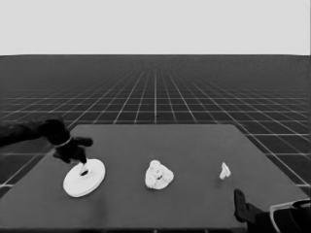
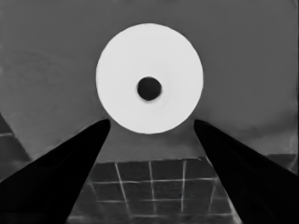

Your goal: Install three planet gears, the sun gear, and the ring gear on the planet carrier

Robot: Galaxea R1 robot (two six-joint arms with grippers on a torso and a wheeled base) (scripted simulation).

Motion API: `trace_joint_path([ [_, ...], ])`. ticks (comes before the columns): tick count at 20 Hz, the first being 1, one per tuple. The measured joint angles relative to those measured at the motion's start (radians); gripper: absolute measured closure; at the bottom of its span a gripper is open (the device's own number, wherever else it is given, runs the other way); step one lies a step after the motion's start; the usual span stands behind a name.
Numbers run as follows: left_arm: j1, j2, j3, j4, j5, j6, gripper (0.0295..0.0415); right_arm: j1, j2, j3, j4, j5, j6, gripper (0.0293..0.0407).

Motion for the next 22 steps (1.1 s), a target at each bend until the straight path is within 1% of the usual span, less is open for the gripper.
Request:
trace_joint_path([
  [2, 0.005, 0.032, -0.08, -0.038, 0.013, -0.001, 0.0326, 0.0, 0.0, 0.0, 0.0, 0.0, 0.0, 0.0315],
  [4, 0.007, 0.046, -0.112, -0.051, 0.018, 0.001, 0.0326, 0.0, 0.0, 0.0, 0.0, 0.0, 0.0, 0.0315],
  [5, 0.09, 0.062, -0.145, 0.008, -0.045, 0.007, 0.0326, 0.0, 0.0, 0.0, 0.0, 0.0, 0.0, 0.0315],
  [6, 0.147, 0.079, -0.176, 0.041, -0.084, 0.014, 0.0326, 0.0, 0.0, 0.0, 0.0, 0.0, 0.0, 0.0315],
  [7, 0.178, 0.092, -0.201, 0.058, -0.106, 0.02, 0.0326, 0.0, 0.0, 0.0, 0.0, 0.0, 0.0, 0.0315],
  [9, 0.204, 0.105, -0.227, 0.072, -0.128, 0.026, 0.0326, 0.0, 0.0, 0.0, 0.0, 0.0, 0.0, 0.0315],
  [14, 0.216, 0.112, -0.24, 0.079, -0.139, 0.03, 0.0326, 0.0, 0.0, 0.0, 0.0, 0.0, 0.0, 0.0315],
  [15, 0.216, 0.112, -0.24, 0.079, -0.139, 0.03, 0.0361, 0.0, 0.0, 0.0, 0.0, 0.0, 0.0, 0.0315],
  [22, 0.216, 0.113, -0.241, 0.079, -0.139, 0.03, 0.0362, 0.0, 0.0, 0.0, 0.0, 0.0, 0.0, 0.0315],
])
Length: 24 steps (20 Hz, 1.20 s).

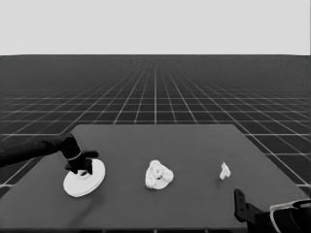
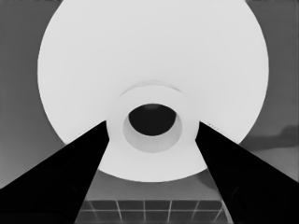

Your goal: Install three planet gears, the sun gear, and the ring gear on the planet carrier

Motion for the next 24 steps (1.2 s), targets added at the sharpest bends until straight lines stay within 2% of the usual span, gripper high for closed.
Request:
trace_joint_path([
  [2, 0.0, 0.0, 0.0, 0.0, 0.0, 0.0, 0.0362, 0.0, 0.0, 0.0, 0.0, 0.0, 0.0, 0.0315],
  [4, -0.128, -0.05, 0.094, -0.082, 0.105, -0.025, 0.0362, 0.0, 0.0, 0.0, 0.0, 0.0, 0.0, 0.0315],
  [6, -0.182, -0.058, 0.107, -0.117, 0.141, -0.027, 0.0362, 0.0, 0.0, 0.0, 0.0, 0.0, 0.0, 0.0315],
  [12, -0.207, -0.059, 0.109, -0.135, 0.159, -0.027, 0.0362, 0.0, 0.0, 0.0, 0.0, 0.0, 0.0, 0.0315],
  [13, -0.194, 0.044, 0.288, -0.083, 0.19, -0.462, 0.0362, 0.0, 0.0, 0.0, 0.0, 0.0, 0.0, 0.0315],
  [14, -0.184, 0.341, 0.298, -0.066, 0.221, -0.701, 0.0362, 0.0, 0.0, 0.0, 0.0, 0.0, 0.0, 0.0315],
  [15, -0.178, 0.567, 0.17, -0.065, 0.23, -0.749, 0.0362, 0.0, 0.0, 0.0, 0.0, 0.0, 0.0, 0.0315],
  [16, -0.175, 0.7, 0.042, -0.066, 0.228, -0.73, 0.0362, 0.0, 0.0, 0.0, 0.0, 0.0, 0.0, 0.0315],
  [18, -0.172, 0.82, -0.118, -0.067, 0.222, -0.679, 0.0362, 0.0, 0.0, 0.0, 0.0, 0.0, 0.0, 0.0315],
  [22, -0.171, 0.876, -0.21, -0.067, 0.218, -0.643, 0.0362, 0.0, 0.0, 0.0, 0.0, 0.0, 0.0, 0.0315],
  [24, -0.107, 0.888, -0.249, -0.006, 0.201, -0.62, 0.0362, 0.0, 0.0, 0.0, 0.0, 0.0, 0.0, 0.0315],
])
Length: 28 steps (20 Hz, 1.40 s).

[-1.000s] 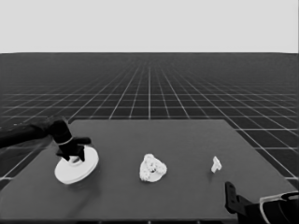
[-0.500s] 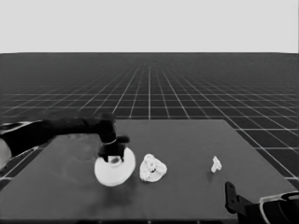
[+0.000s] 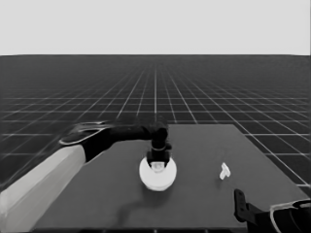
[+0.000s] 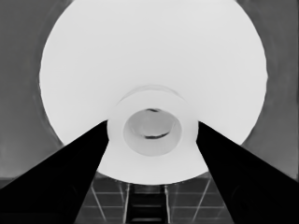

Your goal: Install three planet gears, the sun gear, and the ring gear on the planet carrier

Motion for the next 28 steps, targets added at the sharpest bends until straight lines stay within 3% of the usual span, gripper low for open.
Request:
trace_joint_path([
  [5, 0.03, 0.008, -0.026, 0.029, -0.011, 0.015, 0.0362, 0.0, 0.0, 0.0, 0.0, 0.0, 0.0, 0.0315],
  [28, 0.047, 0.006, -0.028, 0.031, -0.012, 0.177, 0.0362, 0.0, 0.0, 0.0, 0.0, 0.0, 0.0, 0.0315],
])
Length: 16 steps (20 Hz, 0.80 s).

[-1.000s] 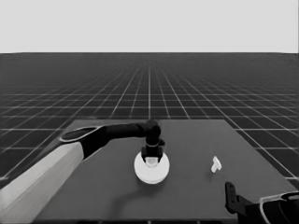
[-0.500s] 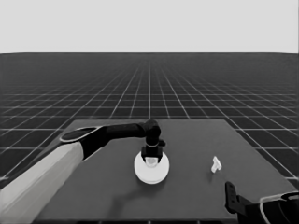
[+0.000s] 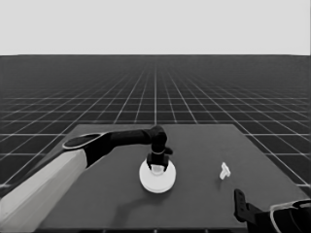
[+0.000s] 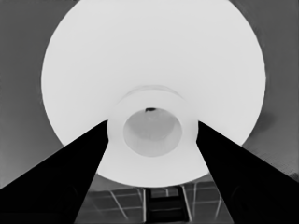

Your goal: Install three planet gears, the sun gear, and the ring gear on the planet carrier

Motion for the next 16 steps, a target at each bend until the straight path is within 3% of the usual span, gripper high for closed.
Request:
trace_joint_path([
  [16, 0.0, 0.0, 0.0, 0.0, 0.0, 0.14, 0.0362, 0.0, 0.0, 0.0, 0.0, 0.0, 0.0, 0.0315],
])
